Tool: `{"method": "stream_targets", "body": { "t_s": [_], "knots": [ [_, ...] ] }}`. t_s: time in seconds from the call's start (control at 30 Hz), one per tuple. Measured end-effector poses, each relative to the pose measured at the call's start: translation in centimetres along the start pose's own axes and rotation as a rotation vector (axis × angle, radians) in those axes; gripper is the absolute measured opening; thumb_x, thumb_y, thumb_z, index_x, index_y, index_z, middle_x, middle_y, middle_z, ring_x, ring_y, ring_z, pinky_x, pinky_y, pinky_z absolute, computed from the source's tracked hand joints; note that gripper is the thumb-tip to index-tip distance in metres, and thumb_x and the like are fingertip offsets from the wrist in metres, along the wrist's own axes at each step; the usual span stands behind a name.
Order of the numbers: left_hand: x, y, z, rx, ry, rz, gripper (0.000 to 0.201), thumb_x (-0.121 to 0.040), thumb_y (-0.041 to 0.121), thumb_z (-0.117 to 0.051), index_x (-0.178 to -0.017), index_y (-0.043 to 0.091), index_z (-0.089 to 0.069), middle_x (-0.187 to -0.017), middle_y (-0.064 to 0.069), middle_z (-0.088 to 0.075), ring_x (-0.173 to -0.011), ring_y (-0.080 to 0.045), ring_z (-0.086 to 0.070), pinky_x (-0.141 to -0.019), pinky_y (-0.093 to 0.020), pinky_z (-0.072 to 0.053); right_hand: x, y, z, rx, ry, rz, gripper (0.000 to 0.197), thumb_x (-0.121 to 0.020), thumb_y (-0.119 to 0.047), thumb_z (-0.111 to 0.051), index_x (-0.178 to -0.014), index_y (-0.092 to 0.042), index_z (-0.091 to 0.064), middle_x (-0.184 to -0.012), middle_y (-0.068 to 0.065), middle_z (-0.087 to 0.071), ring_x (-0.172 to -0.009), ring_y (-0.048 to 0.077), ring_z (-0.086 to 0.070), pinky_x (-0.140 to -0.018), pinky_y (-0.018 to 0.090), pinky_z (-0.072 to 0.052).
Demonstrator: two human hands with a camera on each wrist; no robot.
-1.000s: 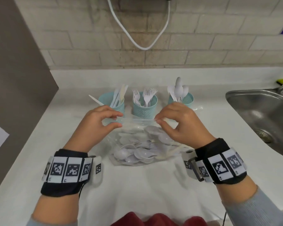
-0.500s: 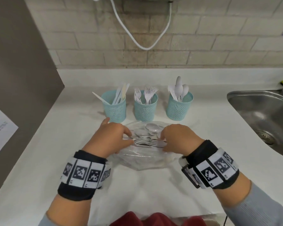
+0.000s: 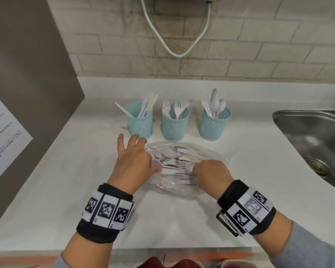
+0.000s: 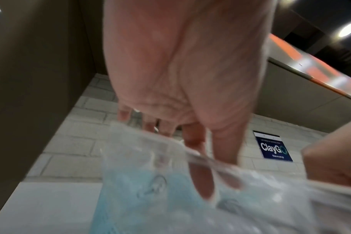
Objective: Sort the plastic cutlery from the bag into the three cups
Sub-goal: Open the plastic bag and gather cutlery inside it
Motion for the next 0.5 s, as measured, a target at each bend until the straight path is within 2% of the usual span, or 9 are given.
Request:
{"method": "stream_targets", "body": {
  "t_s": [0.07, 0.1, 0.17, 0.23, 0.33, 0.43, 0.5],
  "knots": [
    [0.2, 0.0, -0.9, -0.058, 0.0, 0.088, 0.034, -0.084, 0.05, -0.057, -0.092, 0.021, -0.072, -0.138, -0.003, -0.042, -0.138, -0.025, -0.02, -0.112, -0.053, 0.009, 0.3, 0.1, -0.1, -0.03, 0.061, -0.018, 0.04, -0.09, -0.001, -0.046, -0.128, -0.013, -0.051, -0.108, 0.006, -0.065, -0.098, 0.026, -0.062, -0.073, 0.029, -0.039],
    [0.4, 0.0, -1.3, -0.079, -0.021, 0.119, 0.033, -0.083, 0.047, -0.059, -0.102, 0.021, -0.067, -0.137, -0.005, -0.04, -0.138, -0.027, -0.02, -0.113, -0.054, 0.006, 0.5, 0.1, -0.1, -0.03, 0.091, -0.029, 0.04, -0.091, -0.002, -0.047, -0.13, -0.012, -0.049, -0.113, 0.007, -0.065, -0.101, 0.027, -0.063, -0.073, 0.029, -0.04],
    [0.7, -0.2, -2.2, -0.078, -0.105, 0.175, 0.052, -0.078, 0.044, -0.065, -0.123, 0.022, -0.052, -0.135, -0.008, -0.035, -0.136, -0.03, -0.021, -0.115, -0.054, -0.005, 0.5, 0.2, 0.0, -0.036, 0.147, -0.044, 0.046, -0.09, -0.004, -0.049, -0.135, -0.012, -0.042, -0.113, 0.007, -0.065, -0.1, 0.027, -0.064, -0.069, 0.029, -0.039],
    [0.9, -0.4, -2.7, -0.029, -0.168, 0.215, 0.07, -0.075, 0.041, -0.07, -0.135, 0.023, -0.037, -0.132, -0.01, -0.035, -0.129, -0.031, -0.033, -0.109, -0.048, -0.023, 0.6, 0.3, 0.2, -0.059, 0.179, -0.062, 0.052, -0.09, -0.006, -0.05, -0.14, -0.013, -0.034, -0.117, 0.008, -0.062, -0.102, 0.026, -0.064, -0.068, 0.028, -0.036],
    [1.3, -0.7, -3.2, 0.029, -0.274, 0.252, 0.076, -0.077, 0.039, -0.068, -0.141, 0.028, -0.028, -0.127, -0.01, -0.038, -0.113, -0.03, -0.049, -0.094, -0.038, -0.039, 0.4, 0.5, 0.1, -0.085, 0.189, -0.095, 0.051, -0.09, -0.009, -0.054, -0.137, -0.01, -0.033, -0.122, 0.009, -0.058, -0.104, 0.027, -0.063, -0.071, 0.029, -0.039],
    [1.5, -0.9, -3.3, 0.084, -0.337, 0.231, 0.068, -0.08, 0.039, -0.065, -0.139, 0.031, -0.034, -0.124, -0.009, -0.042, -0.108, -0.029, -0.056, -0.089, -0.035, -0.044, 0.0, 0.9, -0.1, -0.113, 0.198, -0.131, 0.046, -0.089, -0.012, -0.056, -0.131, -0.007, -0.039, -0.122, 0.009, -0.059, -0.105, 0.027, -0.062, -0.076, 0.031, -0.045],
    [1.7, -0.9, -3.2, 0.119, -0.337, 0.21, 0.066, -0.079, 0.039, -0.065, -0.139, 0.031, -0.036, -0.124, -0.009, -0.042, -0.107, -0.029, -0.057, -0.088, -0.035, -0.045, -0.2, 1.2, -0.2, -0.159, 0.222, -0.127, 0.05, -0.089, -0.013, -0.057, -0.136, -0.014, -0.039, -0.122, 0.006, -0.06, -0.106, 0.026, -0.062, -0.08, 0.031, -0.046]
  ]
}}
Point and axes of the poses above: each hand's wrist, its own x-axis away from the middle knuckle, its own z-axis out of the back of the hand, y = z × x, the point moved 4 cm from there along -x, towards the middle knuckle
